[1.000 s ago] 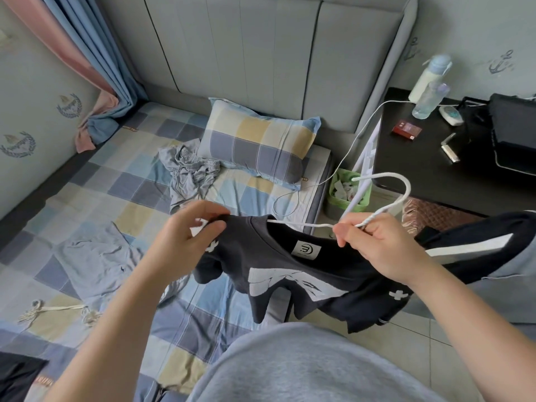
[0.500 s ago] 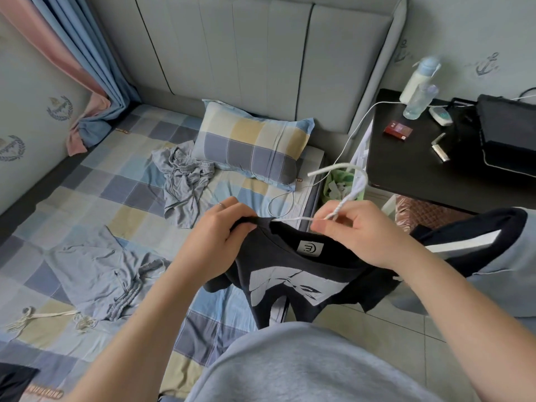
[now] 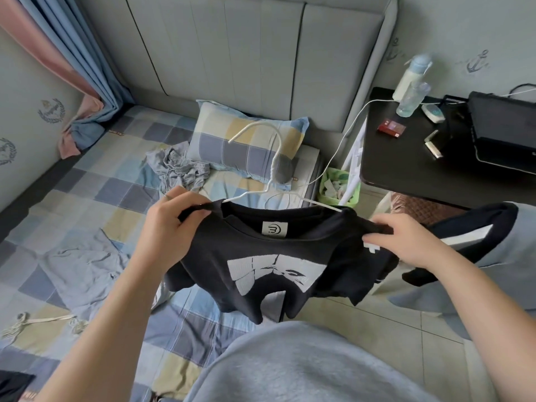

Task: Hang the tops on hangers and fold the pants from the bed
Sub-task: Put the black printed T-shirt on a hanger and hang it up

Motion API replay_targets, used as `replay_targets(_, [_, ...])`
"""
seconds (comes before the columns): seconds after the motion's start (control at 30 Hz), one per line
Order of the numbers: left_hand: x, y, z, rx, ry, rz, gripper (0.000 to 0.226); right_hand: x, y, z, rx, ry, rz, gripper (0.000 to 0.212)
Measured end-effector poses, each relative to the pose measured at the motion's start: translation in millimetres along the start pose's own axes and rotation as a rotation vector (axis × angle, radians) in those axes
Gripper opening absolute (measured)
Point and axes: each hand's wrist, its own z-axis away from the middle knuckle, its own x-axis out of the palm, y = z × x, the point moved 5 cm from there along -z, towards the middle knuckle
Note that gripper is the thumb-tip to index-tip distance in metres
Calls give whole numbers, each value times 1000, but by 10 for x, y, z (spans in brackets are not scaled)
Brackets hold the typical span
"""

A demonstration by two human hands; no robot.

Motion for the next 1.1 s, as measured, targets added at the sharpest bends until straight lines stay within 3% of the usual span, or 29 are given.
replay_targets(0.27, [52, -30, -6, 17, -28, -89, 14, -180, -381, 125, -199, 344, -46, 28])
replay_targets(0.43, [22, 40, -1, -43, 53, 51, 16, -103, -483, 248, -334, 272, -26, 37])
replay_targets(0.53, [97, 143, 9, -22, 10, 110, 22, -14, -555, 228, -375, 270, 10, 15])
replay_targets(0.63, [156, 174, 0, -37, -21, 130, 22, 29, -674, 215, -473, 290, -3, 15])
replay_targets(0.9, [192, 161, -3, -57, -46, 139, 17, 92, -597, 131, -308, 96, -70, 4])
replay_targets(0.97, [192, 145, -6, -52, -49, 131, 15, 58, -479, 120, -244, 21, -35, 16])
replay_targets(1.1, [262, 110, -47, -60, -83, 88, 14, 36, -381, 239, -228, 123, -137, 13])
